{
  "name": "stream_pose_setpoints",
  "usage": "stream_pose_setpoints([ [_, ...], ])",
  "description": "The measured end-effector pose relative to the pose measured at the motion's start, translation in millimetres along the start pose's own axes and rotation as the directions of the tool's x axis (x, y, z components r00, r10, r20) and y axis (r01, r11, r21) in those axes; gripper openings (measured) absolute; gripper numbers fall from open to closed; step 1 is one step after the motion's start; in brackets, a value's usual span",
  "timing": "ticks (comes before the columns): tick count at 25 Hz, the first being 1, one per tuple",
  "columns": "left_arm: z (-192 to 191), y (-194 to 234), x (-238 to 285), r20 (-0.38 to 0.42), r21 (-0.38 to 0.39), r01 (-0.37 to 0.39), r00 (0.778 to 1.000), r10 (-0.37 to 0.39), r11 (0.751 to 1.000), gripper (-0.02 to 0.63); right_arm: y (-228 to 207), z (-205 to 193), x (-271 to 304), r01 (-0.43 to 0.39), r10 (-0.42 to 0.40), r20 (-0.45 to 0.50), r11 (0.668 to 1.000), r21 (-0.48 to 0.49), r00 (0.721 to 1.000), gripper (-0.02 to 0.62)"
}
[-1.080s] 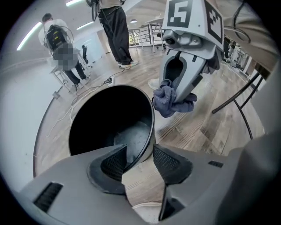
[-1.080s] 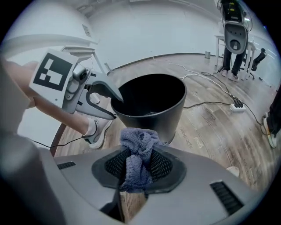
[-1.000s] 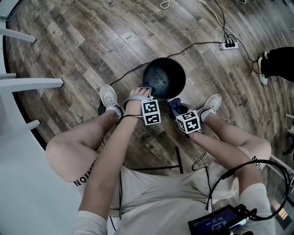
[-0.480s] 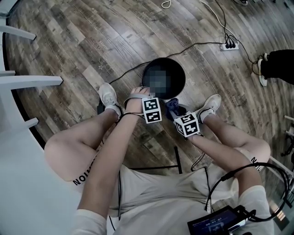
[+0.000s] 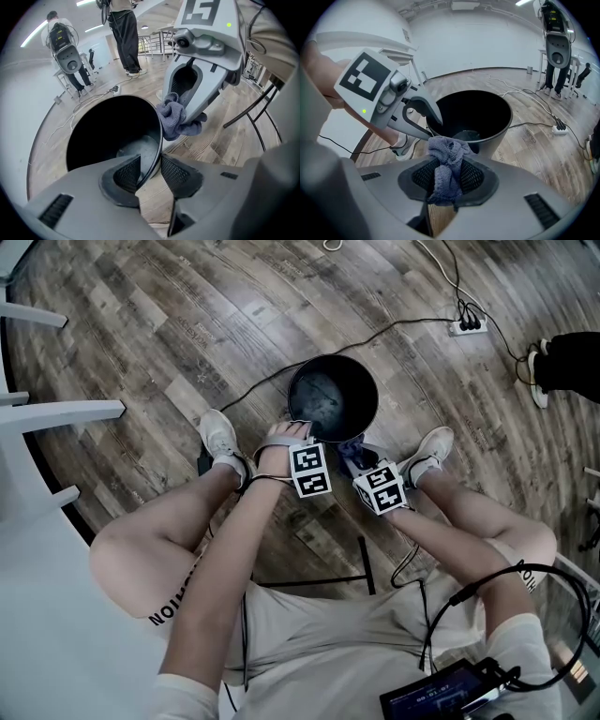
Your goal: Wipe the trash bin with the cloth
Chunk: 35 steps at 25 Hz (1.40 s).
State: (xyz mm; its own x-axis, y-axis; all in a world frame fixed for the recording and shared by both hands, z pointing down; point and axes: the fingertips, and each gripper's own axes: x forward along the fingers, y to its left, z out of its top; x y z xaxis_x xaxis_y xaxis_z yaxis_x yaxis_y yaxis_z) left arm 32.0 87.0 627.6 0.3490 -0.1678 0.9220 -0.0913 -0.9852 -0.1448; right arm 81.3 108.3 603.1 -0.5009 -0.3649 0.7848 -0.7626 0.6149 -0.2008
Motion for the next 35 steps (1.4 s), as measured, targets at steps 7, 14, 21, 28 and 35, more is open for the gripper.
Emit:
stream_pose_setpoints([
  [7,2,2,-3,0.025,0.022,0.000,1.000,0.000,1.000,0.140,-11,-23,34,0.008,-0.007,-0.057,1.000,0.006,0.998,0.103],
  [14,3,3,-5,0.036,0.027,-0.019,0.999,0.018,0.999,0.141,-22,-54,74,0.021,-0.020,-0.116,1.000,0.006,0.993,0.103],
  [21,7,4,-6,0.063,0.034,-0.055,0.997,0.053,0.998,0.141,-40,-85,113,0.064,-0.059,-0.149,0.997,0.032,0.987,0.103],
  [28,9,6,-8,0.072,0.027,-0.074,0.995,0.071,0.997,0.141,-46,-102,139,0.087,-0.077,-0.199,0.995,0.042,0.977,0.103],
  [35,10,6,-5,0.061,0.007,-0.073,0.996,0.072,0.997,0.143,-45,-112,153,0.055,-0.033,-0.220,0.994,0.098,0.975,0.103],
])
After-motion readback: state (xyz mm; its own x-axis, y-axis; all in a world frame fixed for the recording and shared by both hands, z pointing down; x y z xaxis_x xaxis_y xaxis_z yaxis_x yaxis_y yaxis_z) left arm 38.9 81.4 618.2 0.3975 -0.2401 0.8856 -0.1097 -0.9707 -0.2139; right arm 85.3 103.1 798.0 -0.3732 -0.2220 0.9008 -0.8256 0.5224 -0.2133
